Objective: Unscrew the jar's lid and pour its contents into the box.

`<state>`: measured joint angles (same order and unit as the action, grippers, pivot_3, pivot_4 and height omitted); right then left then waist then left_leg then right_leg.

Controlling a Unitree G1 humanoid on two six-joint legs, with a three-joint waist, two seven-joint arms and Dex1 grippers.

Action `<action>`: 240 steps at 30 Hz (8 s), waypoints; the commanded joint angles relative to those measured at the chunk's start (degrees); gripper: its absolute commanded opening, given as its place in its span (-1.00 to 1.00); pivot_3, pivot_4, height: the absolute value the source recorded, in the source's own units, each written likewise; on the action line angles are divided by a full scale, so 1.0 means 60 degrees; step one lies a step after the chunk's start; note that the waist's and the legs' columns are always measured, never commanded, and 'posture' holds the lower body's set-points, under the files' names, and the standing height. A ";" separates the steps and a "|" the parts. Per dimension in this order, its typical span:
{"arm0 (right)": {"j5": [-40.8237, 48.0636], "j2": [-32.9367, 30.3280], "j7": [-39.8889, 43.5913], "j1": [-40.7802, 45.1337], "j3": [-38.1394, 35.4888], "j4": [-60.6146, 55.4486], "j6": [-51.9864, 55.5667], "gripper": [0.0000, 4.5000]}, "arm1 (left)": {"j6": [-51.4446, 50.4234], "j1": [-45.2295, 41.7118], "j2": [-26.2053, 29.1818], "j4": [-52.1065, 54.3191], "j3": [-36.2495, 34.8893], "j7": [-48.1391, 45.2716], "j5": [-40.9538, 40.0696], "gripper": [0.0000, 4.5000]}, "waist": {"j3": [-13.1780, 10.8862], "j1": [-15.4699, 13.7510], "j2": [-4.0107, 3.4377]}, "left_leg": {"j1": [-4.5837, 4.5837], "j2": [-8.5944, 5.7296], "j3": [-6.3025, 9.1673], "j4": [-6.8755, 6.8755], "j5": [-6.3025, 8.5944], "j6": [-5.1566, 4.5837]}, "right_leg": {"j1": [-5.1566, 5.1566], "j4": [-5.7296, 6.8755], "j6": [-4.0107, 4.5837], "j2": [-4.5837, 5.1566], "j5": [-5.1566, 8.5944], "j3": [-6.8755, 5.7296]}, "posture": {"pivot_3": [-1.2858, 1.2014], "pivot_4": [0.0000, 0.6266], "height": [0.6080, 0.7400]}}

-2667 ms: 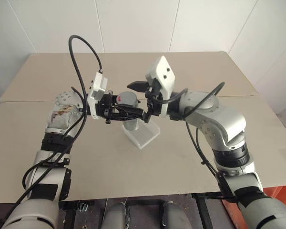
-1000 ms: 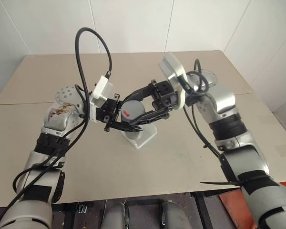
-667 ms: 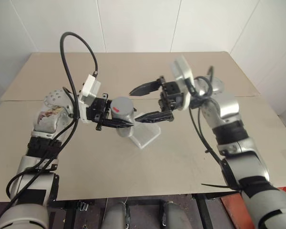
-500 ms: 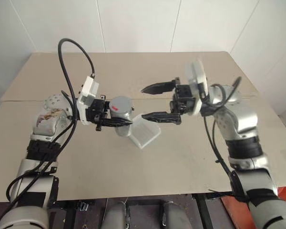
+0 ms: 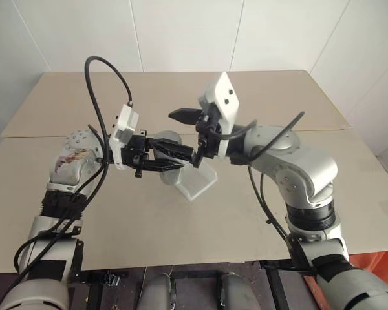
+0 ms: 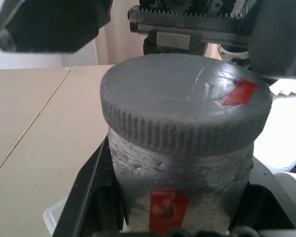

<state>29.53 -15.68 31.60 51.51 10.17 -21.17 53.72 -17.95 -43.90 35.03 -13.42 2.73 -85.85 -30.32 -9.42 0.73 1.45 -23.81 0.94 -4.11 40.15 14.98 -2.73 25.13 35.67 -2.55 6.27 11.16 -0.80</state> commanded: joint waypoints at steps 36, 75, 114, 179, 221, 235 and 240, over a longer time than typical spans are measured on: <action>0.0218 0.0028 0.0097 -0.0067 -0.0041 -0.0332 -0.0137 0.99 | 0.0138 -0.0141 0.0087 0.0153 -0.0272 -0.0102 0.0154 -0.09 | 0.0000 0.0018 0.0000 | 0.0000 0.0002 0.0005 -0.0001 0.0000 -0.0001 | 0.0000 0.0001 0.0000 -0.0001 0.0000 -0.0001 | 0.03 -0.52 1.00; 0.1127 -0.1294 0.0389 -0.1183 -0.0801 -0.1422 -0.0744 0.99 | 0.0030 -0.0192 0.0073 0.0079 -0.0466 -0.0286 0.0124 -0.09 | -0.0001 0.0014 0.0002 | -0.0001 0.0006 0.0005 -0.0011 0.0001 -0.0003 | 0.0000 -0.0013 0.0000 -0.0008 0.0001 0.0006 | 0.03 -0.52 1.00; 0.0471 -0.1644 -0.0243 -0.1697 -0.1442 -0.1171 -0.0863 0.99 | 0.0062 0.0027 0.0307 0.0198 -0.0514 -0.0376 0.0054 -0.09 | -0.0001 0.0012 0.0002 | 0.0000 0.0003 0.0004 -0.0013 0.0003 -0.0005 | -0.0002 -0.0011 0.0000 -0.0004 0.0001 0.0001 | 0.03 -0.52 1.00; 0.0734 -0.0896 0.0092 -0.0897 -0.0402 -0.0468 -0.0616 0.99 | 0.0328 0.0073 0.0358 0.0205 -0.0471 -0.0384 0.0111 -0.09 | -0.0001 0.0019 0.0001 | -0.0001 0.0004 0.0006 -0.0009 0.0002 -0.0003 | 0.0000 -0.0010 0.0000 -0.0006 0.0001 0.0003 | 0.03 -0.52 1.00; 0.1350 -0.1501 0.0682 -0.1379 -0.0449 -0.1554 -0.0762 0.99 | 0.0369 0.0033 0.0284 0.0155 -0.0378 -0.0430 0.0175 -0.09 | -0.0001 0.0022 0.0002 | -0.0002 0.0004 0.0007 -0.0008 0.0002 -0.0004 | -0.0001 -0.0014 0.0000 -0.0006 0.0001 0.0004 | 0.03 -0.52 1.00; 0.0311 -0.0337 0.0377 -0.0475 0.0436 -0.0523 -0.1047 0.99 | 0.0344 0.0128 0.0324 0.0286 -0.0439 -0.0354 0.0146 -0.09 | -0.0001 0.0006 0.0001 | 0.0000 0.0002 0.0006 -0.0006 0.0002 -0.0004 | -0.0001 -0.0008 0.0000 -0.0006 0.0001 0.0003 | 0.03 -0.52 1.00; 0.0084 -0.0138 0.0447 -0.0394 0.0576 -0.0274 -0.1167 0.99 | 0.0331 0.0185 0.0354 0.0356 -0.0473 -0.0314 0.0134 -0.09 | -0.0001 0.0020 0.0001 | 0.0000 0.0004 0.0006 -0.0007 0.0002 -0.0003 | 0.0000 -0.0007 0.0000 -0.0006 0.0001 0.0003 | 0.03 -0.52 1.00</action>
<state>30.43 -17.01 33.94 47.36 13.74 -21.96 48.51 -16.41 -42.68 36.45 -13.20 1.04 -88.00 -29.13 -9.42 0.85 1.45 -23.81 0.96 -4.08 40.11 14.99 -2.75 25.13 35.63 -2.56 6.23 11.17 -0.78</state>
